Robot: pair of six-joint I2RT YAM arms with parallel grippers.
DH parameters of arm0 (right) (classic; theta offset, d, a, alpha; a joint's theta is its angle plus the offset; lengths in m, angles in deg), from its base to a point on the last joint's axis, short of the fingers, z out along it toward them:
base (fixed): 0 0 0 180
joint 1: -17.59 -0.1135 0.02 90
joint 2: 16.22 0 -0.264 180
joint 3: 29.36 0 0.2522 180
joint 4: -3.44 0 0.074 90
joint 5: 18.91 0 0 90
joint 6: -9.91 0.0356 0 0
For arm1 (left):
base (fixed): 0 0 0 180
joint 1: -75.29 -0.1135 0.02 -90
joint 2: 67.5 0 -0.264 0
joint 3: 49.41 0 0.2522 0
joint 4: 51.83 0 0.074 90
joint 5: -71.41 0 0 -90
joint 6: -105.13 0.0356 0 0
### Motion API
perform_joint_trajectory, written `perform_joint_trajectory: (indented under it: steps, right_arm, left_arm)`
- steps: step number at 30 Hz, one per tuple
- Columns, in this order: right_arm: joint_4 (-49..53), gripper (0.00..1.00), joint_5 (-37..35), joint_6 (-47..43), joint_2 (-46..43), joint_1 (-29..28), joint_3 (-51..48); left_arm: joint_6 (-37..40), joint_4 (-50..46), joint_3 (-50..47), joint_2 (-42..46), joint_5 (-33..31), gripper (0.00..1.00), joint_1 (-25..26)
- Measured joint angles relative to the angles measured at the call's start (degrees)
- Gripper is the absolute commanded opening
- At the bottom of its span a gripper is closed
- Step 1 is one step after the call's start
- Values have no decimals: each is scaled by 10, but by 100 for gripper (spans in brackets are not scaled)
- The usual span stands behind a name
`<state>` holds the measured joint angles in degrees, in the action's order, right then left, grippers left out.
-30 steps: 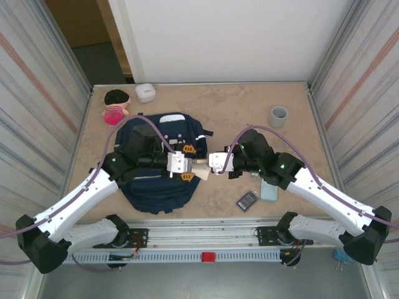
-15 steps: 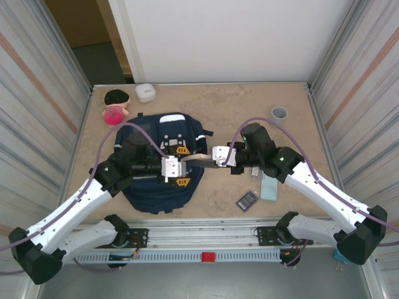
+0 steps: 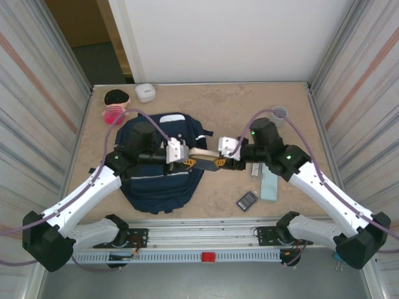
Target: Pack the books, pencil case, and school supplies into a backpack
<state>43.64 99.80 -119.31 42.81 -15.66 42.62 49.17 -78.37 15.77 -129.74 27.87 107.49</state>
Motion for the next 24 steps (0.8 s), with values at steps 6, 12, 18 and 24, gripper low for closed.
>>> perform_joint_trajectory:
  steps: [6,12,18,24]
  right_arm:
    - [-150,77,166,191,-83,158,-91]
    - [-294,73,289,366,-48,163,-127]
    - [-389,29,353,455,-15,145,-127]
    - [-411,0,369,501,5,170,-127]
  left_arm:
    - [-137,121,-11,1,89,4,-51]
    - [-265,257,-31,-10,143,5,-52]
    - [-386,398,-61,-44,144,11,-52]
    - [-399,379,-58,-40,103,66,-53]
